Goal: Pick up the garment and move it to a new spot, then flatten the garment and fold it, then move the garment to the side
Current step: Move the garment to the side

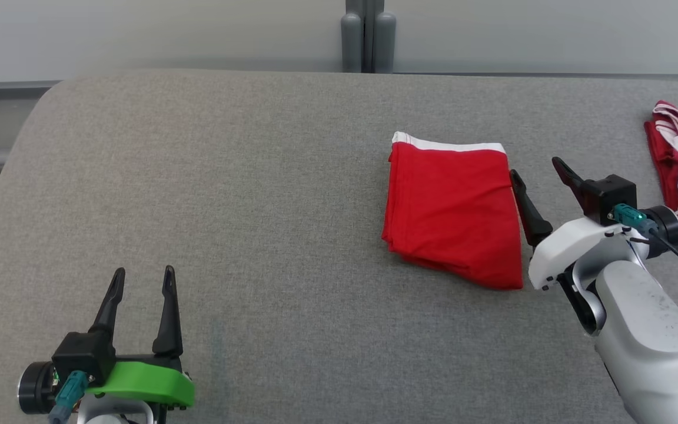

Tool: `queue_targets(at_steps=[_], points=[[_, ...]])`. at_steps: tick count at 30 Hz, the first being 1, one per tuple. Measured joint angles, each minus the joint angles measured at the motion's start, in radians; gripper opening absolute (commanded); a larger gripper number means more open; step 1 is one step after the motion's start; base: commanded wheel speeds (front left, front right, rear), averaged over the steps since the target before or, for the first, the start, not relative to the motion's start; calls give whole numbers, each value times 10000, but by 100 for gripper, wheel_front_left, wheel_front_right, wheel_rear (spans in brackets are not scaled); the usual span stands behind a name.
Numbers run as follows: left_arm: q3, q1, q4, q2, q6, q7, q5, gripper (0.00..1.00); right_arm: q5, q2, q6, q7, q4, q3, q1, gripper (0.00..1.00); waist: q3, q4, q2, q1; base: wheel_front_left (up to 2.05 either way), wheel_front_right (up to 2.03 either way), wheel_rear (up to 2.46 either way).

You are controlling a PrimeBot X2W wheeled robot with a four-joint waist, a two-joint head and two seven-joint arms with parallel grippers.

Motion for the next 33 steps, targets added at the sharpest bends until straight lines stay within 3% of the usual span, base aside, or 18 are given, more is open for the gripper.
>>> queue_targets(at_steps=[10, 19, 20, 21, 22, 26, 33], points=[[-313, -378, 86, -2, 6, 0, -144, 100, 614, 105, 0, -148, 2506, 59, -803, 100, 740, 481, 0, 0, 0, 0, 0], [-485, -545, 167, -2, 38, 0, -157, 100, 1467, 422, 0, -267, 3843, 510, -1014, 99, 958, 684, 0, 0, 0, 0, 0], [-489, -550, 167, -2, 38, 0, -157, 100, 1626, 458, 0, -267, 3950, 569, -1025, 50, 951, 680, 0, 0, 0, 0, 0], [-489, -550, 171, -2, 44, 0, -161, 100, 1755, 493, 0, -272, 4006, 679, -1046, 11, 945, 670, 0, 0, 0, 0, 0], [-487, -550, 171, -2, 54, 0, -165, 100, 1835, 518, 0, -280, 4038, 769, -1071, 0, 940, 657, 0, 0, 0, 0, 0], [-499, -546, 171, 0, 100, 0, -242, 100, 2111, 445, 10, -280, 4010, 1273, -1209, 0, 917, 512, 0, 0, 0, 0, 0], [-798, -689, 119, -2, 104, 0, -347, 100, 2186, -677, 6, -123, 3705, 2472, -1908, 0, 1018, 83, 0, 0, 0, 0, 0]])
